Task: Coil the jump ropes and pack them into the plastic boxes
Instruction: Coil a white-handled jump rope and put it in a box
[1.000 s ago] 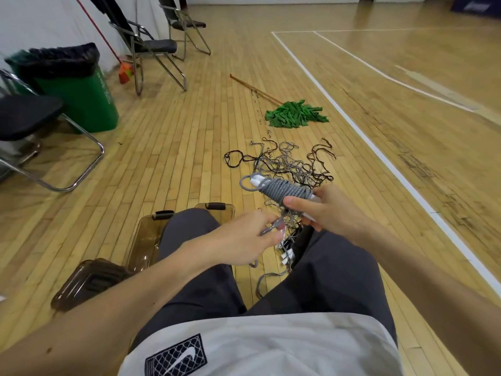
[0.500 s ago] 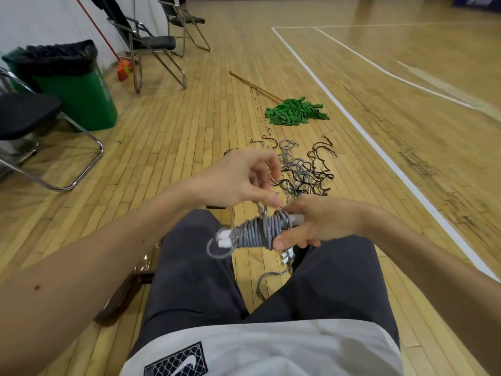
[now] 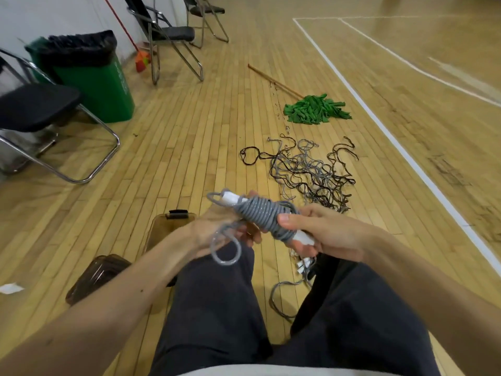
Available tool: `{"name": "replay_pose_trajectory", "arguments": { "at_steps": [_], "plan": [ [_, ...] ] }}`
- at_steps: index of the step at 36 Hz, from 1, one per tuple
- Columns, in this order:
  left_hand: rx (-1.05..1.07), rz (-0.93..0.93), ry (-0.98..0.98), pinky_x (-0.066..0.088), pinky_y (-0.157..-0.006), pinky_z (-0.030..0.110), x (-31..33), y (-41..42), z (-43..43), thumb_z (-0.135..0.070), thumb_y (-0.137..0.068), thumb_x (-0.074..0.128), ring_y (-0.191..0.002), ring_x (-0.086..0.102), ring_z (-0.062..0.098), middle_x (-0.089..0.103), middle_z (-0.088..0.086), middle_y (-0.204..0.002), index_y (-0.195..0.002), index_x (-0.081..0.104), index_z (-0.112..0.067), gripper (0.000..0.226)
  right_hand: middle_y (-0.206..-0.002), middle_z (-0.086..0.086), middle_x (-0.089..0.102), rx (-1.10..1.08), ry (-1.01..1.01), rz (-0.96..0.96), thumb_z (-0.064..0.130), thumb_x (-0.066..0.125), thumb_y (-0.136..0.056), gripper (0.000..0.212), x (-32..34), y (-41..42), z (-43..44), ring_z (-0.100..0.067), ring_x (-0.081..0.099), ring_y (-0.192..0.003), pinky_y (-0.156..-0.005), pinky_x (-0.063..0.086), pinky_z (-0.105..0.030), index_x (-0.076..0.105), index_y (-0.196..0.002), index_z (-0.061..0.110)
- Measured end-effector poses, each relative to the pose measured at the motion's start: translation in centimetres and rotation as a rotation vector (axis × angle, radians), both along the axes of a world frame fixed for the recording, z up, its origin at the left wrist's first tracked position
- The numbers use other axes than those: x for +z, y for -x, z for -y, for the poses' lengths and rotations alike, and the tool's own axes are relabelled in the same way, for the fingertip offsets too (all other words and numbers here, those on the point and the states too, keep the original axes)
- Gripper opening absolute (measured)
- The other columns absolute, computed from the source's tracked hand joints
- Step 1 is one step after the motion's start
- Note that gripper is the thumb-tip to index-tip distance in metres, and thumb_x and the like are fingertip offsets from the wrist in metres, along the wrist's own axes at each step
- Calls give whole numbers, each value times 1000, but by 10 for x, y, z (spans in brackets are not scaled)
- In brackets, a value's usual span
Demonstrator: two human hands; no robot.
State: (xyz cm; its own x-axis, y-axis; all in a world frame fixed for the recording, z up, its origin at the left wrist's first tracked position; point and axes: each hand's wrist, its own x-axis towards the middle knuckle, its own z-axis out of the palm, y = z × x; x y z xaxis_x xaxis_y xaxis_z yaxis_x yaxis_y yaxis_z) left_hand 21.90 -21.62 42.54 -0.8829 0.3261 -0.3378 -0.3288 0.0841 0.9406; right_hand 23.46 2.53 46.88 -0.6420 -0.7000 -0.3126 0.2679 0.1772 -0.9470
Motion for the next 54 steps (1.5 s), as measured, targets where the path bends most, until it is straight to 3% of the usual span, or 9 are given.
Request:
{"name": "replay_pose_trajectory", "arguments": {
  "at_steps": [4, 13, 17, 22, 25, 29, 39, 46, 54],
  "plan": [
    [78, 7, -196, 45, -41, 22, 6, -5, -13, -18, -93, 54, -46, 54, 16, 61, 10, -66, -95, 59, -7, 12, -65, -3, 53, -136, 27, 108, 45, 66, -89, 39, -11, 23, 15, -10, 44, -50, -51, 40, -18, 60, -98, 7],
    [516, 100, -5, 30, -41, 21, -41, 32, -4, -13, -107, 39, -51, 43, 10, 53, 6, -72, -107, 63, -2, 27, -64, 2, 57, -269, -286, -196, 40, 60, -99, 30, -55, 71, 85, -12, 48, -55, -51, 40, -23, 62, -94, 11],
    [617, 264, -43, 32, -36, 21, -41, 56, 16, -10, -104, 36, -50, 42, 12, 52, 8, -71, -99, 63, -2, 29, -102, 0, 63, -183, -518, -429, 51, 56, -98, 45, -80, 97, 116, -14, 60, -85, -78, 50, -35, 49, -123, 14],
    [704, 322, -79, 30, -45, 25, -50, 90, 57, -28, -104, 38, -47, 48, 16, 63, 5, -61, -84, 64, -9, 38, -137, -14, 48, -41, -605, -522, 42, 49, -103, 57, -112, 130, 164, -32, 50, -126, -105, 42, -48, 28, -146, 10],
    [667, 404, -81, 42, -48, 24, -67, 104, 85, -48, -103, 40, -51, 59, 16, 69, 2, -61, -101, 66, -11, 45, -143, -19, 42, 59, -783, -639, 43, 43, -105, 69, -141, 144, 199, -39, 43, -132, -106, 38, -49, 12, -156, 8],
    [551, 520, 66, 53, -86, 36, -114, 111, 125, -62, -96, 48, -99, 68, 19, 74, 7, -109, -130, 57, -19, 56, -149, -21, 33, 278, -917, -751, 45, 39, -105, 80, -176, 159, 234, -39, 38, -137, -106, 36, -48, -5, -159, 5],
    [760, 660, 4, 56, -77, 29, -253, 142, 210, -23, -92, 70, -102, 69, 23, 72, 13, -108, -118, 62, -4, 33, -156, -13, 25, 625, -867, -509, 43, 34, -107, 76, -301, 212, 314, -33, 26, -145, -113, 27, -46, -15, -159, 17],
    [851, 773, 84, 56, -89, 37, -344, 137, 238, -19, -93, 69, -102, 69, 25, 72, 11, -108, -115, 63, -7, 25, -163, -9, 22, 749, -870, -296, 29, 41, -107, 70, -373, 224, 359, -30, 24, -148, -119, 27, -39, -2, -162, 21],
    [790, 992, -6, 57, -88, 46, -406, 135, 247, -11, -96, 63, -101, 68, 34, 72, 20, -105, -120, 64, -4, 25, -129, -10, 54, 938, -950, -282, 14, 48, -103, 36, -424, 228, 398, -23, 56, -104, -88, 47, -31, 54, -138, 15]
  ]
}}
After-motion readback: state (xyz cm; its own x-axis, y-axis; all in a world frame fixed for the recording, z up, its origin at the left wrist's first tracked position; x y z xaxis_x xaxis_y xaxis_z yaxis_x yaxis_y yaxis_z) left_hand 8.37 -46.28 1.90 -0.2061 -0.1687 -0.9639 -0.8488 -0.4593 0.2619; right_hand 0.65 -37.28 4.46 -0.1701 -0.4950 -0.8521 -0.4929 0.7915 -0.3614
